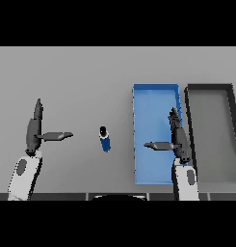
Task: Pick up the blue pipe and place it into the blue bin.
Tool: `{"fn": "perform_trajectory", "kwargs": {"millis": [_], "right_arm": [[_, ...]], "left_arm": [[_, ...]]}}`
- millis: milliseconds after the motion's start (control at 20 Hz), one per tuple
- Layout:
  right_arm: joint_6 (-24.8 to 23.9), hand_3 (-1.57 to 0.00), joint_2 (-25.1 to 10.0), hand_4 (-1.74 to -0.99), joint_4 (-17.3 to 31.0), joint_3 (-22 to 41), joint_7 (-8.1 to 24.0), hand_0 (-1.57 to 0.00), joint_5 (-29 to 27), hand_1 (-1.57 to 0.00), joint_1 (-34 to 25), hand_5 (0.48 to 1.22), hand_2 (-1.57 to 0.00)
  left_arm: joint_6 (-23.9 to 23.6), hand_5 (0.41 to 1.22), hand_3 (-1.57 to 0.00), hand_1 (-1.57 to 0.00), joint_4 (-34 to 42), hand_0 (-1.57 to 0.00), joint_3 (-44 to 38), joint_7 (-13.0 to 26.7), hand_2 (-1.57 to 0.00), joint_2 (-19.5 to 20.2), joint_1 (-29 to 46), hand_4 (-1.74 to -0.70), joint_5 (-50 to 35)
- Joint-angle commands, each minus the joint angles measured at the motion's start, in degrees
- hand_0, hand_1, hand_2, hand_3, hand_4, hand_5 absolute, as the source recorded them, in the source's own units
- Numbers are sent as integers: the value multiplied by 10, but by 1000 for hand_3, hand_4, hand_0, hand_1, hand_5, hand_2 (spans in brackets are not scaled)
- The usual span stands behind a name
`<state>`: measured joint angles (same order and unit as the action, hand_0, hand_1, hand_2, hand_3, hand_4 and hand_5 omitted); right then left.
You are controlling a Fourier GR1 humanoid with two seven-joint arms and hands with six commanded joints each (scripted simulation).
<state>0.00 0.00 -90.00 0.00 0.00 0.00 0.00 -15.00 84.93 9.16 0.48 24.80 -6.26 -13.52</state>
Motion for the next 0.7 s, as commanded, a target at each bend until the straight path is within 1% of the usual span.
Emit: {"fn": "perform_trajectory", "kwargs": {"millis": [0, 200, 250, 300, 350, 400, 500, 550, 650], "right_arm": [[-1, 1, 0, -1225, 0, 0, 0, 1, 0, 1, -1, 617, 1], [-1, 1, 0, -1225, 4, -1, 2, 1, 0, 1, -5, 617, 1], [-4, 1, 1, -1225, 13, -1, 9, 1, 3, 1, -14, 617, 1], [15, 1, -24, -1225, -6, 20, -25, 1, 29, 1, 2, 617, 1], [25, 1, -43, -1224, -24, 34, -37, 1, 47, 1, 16, 618, 1], [32, 1, -51, -1225, -39, 45, -48, 1, 58, 1, 28, 618, 1], [33, 1, -59, -1223, -53, 54, -39, 1, 74, 1, 40, 620, 1], [31, 1, -59, -1215, -57, 63, -38, 1, 85, 1, 49, 618, 1], [23, 1, -61, -1196, -61, 65, -28, 1, 97, 1, 46, 609, 1]], "left_arm": [[0, 591, 1, 1, 0, 1, 0, -2, 1, 0, -1, -1074, 0], [1, 591, 1, 1, -5, 1, -1, -3, 1, -1, -5, -1074, 0], [2, 591, 1, 1, -9, 1, -3, -5, 1, 0, -7, -1074, -1], [78, 591, 1, 1, 0, 1, 21, -27, 1, 41, -4, -1074, -2], [131, 590, 1, 1, -4, 1, 28, -38, 1, 73, -8, -1073, -7], [164, 589, 1, 1, -8, 1, 30, -44, 1, 91, -11, -1074, -13], [196, 588, 1, 1, -2, 1, 35, -53, 1, 110, -8, -1077, -19], [203, 591, 1, 1, -2, 1, 39, -58, 1, 111, -2, -1078, -18], [209, 600, 1, 1, 7, 1, 39, -57, 1, 118, 4, -1080, -22]]}}
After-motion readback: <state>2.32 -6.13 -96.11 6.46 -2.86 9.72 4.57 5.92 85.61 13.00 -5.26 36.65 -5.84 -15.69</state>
